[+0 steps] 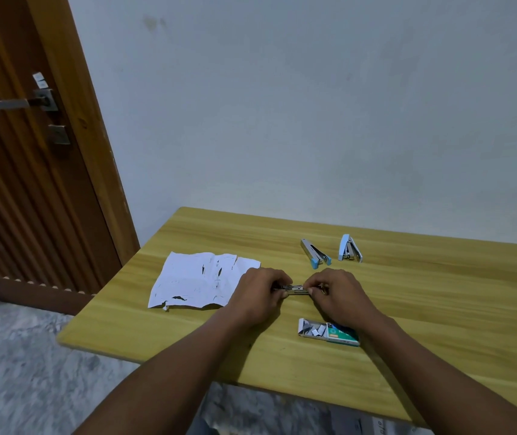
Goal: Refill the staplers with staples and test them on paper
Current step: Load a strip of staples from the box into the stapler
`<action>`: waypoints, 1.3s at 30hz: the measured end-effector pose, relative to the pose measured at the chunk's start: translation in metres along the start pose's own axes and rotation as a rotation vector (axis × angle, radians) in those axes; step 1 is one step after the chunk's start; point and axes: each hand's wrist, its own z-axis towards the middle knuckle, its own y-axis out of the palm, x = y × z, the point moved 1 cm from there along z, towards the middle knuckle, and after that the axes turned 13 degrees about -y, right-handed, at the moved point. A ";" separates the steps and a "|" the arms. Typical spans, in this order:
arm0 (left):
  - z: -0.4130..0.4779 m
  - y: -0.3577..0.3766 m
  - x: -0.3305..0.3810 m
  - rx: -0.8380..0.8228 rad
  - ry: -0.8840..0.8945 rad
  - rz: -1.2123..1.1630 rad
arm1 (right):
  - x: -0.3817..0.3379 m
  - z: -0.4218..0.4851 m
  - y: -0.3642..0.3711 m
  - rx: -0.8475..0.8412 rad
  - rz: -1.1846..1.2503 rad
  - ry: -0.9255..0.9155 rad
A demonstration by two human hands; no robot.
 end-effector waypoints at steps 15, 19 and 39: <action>0.005 0.005 0.003 -0.162 0.077 0.211 | 0.008 -0.005 -0.015 -0.071 -0.050 0.057; 0.006 -0.004 0.003 -0.146 0.040 0.108 | 0.013 0.003 -0.015 -0.164 -0.090 0.092; 0.023 -0.028 0.031 -0.202 -0.013 -0.076 | -0.003 0.015 -0.019 -0.208 0.009 0.089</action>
